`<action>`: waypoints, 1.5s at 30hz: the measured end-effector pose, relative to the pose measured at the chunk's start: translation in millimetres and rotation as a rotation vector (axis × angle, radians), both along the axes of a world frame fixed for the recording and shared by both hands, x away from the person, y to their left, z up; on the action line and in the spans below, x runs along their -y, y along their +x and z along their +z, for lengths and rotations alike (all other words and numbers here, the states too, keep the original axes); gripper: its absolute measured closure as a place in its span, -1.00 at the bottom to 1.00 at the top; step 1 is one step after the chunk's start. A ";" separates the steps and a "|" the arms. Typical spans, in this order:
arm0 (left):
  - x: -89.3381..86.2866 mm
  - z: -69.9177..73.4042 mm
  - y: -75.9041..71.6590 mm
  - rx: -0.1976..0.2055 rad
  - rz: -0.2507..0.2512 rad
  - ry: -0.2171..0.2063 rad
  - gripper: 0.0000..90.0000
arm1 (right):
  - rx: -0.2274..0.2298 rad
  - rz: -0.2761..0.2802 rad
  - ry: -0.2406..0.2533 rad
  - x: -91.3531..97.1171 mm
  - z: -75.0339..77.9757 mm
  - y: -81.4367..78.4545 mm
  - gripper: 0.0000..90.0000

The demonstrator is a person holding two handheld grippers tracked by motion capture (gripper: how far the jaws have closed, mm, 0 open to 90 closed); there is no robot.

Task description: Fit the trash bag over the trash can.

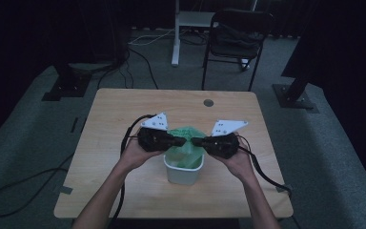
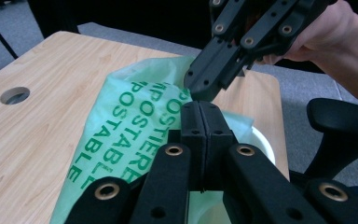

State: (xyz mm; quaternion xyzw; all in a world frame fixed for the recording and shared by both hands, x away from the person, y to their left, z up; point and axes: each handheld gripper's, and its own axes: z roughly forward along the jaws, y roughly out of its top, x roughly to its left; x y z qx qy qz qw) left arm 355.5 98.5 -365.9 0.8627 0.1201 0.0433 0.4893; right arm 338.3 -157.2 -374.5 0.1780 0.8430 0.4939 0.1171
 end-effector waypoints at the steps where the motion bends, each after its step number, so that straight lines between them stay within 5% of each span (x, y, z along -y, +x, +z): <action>1: -2.5 -1.2 -0.7 0.003 0.009 0.000 0.96 | 0.001 -0.011 -0.002 0.3 0.6 0.3 1.00; 17: -38.5 -13.3 -21.1 0.030 0.107 0.000 0.72 | -0.014 -0.082 0.051 6.5 7.2 6.8 1.00; 26: -71.3 -31.9 -25.6 -0.011 0.211 -0.028 0.51 | -0.009 -0.101 0.062 11.8 11.6 7.0 1.00; 34: -61.4 -42.7 -27.4 -0.021 0.207 -0.007 0.37 | -0.018 -0.095 0.069 10.2 9.5 8.0 1.00; 36: -57.5 -42.3 -27.0 -0.012 0.207 -0.002 0.43 | -0.019 -0.096 0.069 10.2 9.4 7.9 1.00; 40: -58.4 -40.4 -26.0 -0.005 0.190 -0.022 0.94 | -0.017 -0.105 0.070 12.9 11.1 7.5 1.00; 45: -67.3 -38.6 -27.4 -0.001 0.196 -0.037 1.00 | -0.022 -0.132 0.080 19.4 12.2 8.8 1.00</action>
